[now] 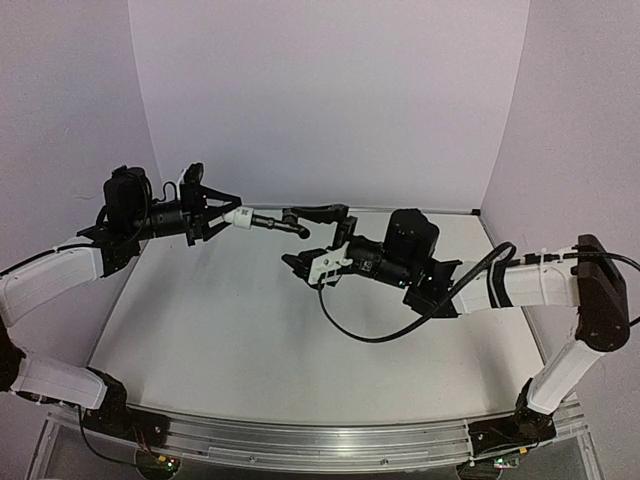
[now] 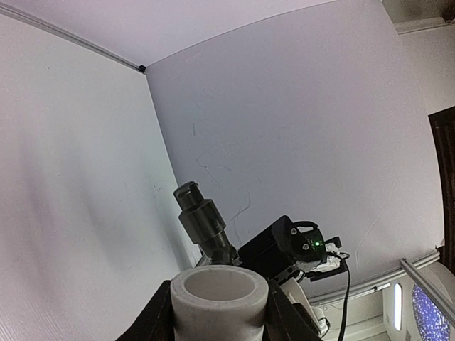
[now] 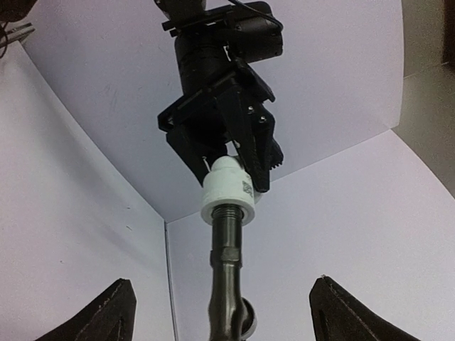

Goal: Install the water faucets

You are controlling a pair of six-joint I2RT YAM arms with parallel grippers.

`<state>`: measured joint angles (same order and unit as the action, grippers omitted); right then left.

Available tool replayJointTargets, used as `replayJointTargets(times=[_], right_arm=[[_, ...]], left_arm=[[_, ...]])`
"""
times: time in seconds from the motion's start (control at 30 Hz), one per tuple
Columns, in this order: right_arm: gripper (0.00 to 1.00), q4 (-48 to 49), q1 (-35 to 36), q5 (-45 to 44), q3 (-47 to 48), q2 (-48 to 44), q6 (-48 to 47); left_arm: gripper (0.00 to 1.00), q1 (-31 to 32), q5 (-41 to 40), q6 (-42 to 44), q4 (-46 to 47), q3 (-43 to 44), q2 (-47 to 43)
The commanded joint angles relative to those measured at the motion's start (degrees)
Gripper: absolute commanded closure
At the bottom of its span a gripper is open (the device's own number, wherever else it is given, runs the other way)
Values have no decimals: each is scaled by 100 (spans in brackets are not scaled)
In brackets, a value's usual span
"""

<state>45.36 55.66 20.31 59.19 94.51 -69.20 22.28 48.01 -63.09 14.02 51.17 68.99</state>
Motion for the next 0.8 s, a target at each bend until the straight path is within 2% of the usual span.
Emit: replayJointTargets(times=[0.0,0.2,0.4,0.63,0.77], right_arm=[[15,481,15,-290,411,143,77],[21,182,8,-533,629,361,-318],[32,-146,-2,-924,865,586,-597],[40,-200,-25,-1037,961,643,-483],[52,-209,-37,-1069,1008,662,-225]], left_arm=[[100,-22,176,-82,566,66,-185],[100,-22,184,-129,603,56,-209],[100,-22,200,-151,615,68,-238],[100,-22,246,-135,622,94,-256],[100,-20,274,-91,614,101,-258]])
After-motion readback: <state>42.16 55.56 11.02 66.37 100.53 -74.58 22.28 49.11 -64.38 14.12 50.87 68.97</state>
